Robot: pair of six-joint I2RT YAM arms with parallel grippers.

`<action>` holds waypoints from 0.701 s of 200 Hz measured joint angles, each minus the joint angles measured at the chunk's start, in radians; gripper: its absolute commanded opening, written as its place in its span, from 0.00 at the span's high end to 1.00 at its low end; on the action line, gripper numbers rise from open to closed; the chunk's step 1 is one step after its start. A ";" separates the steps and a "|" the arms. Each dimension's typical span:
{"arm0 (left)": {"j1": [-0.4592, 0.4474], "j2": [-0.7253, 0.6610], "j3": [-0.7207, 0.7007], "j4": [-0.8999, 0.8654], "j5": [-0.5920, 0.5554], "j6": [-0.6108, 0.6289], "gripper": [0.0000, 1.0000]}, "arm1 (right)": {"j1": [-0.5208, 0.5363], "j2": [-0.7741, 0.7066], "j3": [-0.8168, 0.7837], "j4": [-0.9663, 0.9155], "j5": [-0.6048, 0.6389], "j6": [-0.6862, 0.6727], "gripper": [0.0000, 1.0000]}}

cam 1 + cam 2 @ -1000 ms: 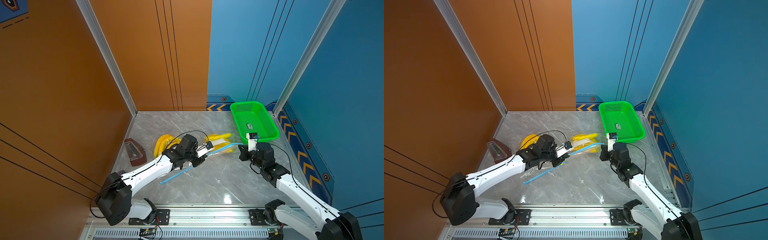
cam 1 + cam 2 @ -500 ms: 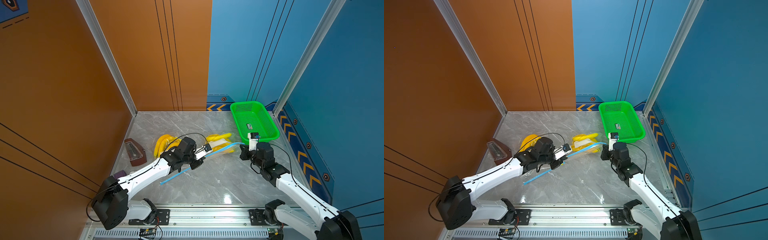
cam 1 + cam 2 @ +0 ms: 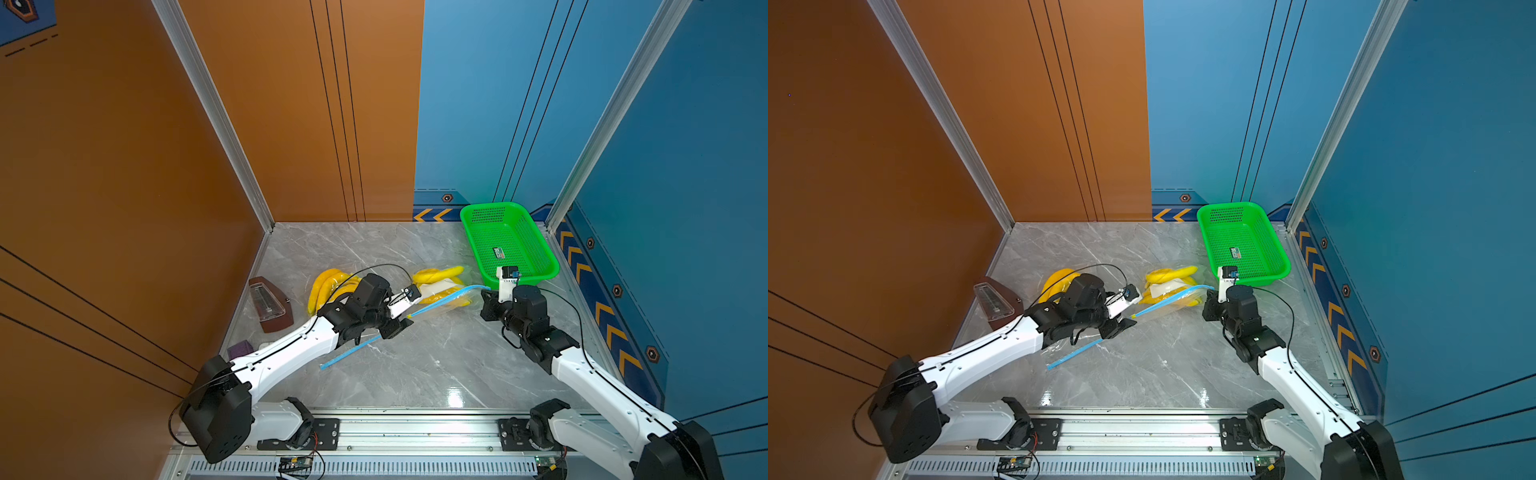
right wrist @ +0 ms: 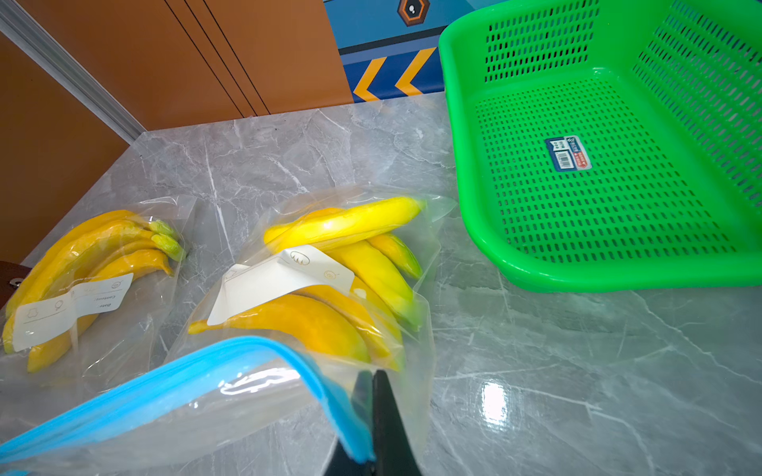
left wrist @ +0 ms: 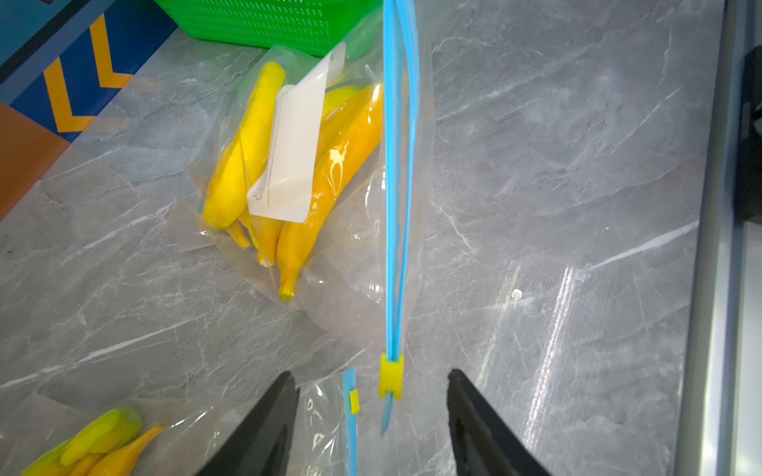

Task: Open the zip-top bag and take out the banana
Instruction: Unzip the zipper on the zipper food storage bag.

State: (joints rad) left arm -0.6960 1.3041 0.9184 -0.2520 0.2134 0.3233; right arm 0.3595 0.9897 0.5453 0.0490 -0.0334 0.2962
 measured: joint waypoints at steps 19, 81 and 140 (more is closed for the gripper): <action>0.000 0.022 0.084 -0.009 0.018 -0.064 0.28 | 0.024 -0.008 -0.014 0.001 0.000 0.000 1.00; -0.051 0.160 0.212 0.012 0.087 -0.108 0.31 | 0.039 -0.107 -0.090 -0.003 0.012 0.010 1.00; -0.092 0.296 0.262 -0.026 0.079 -0.085 0.43 | 0.039 -0.202 -0.172 -0.006 0.014 0.050 1.00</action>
State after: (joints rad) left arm -0.7876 1.5997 1.1805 -0.2783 0.2920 0.2386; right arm 0.3985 0.7879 0.3737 0.0425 -0.0196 0.3458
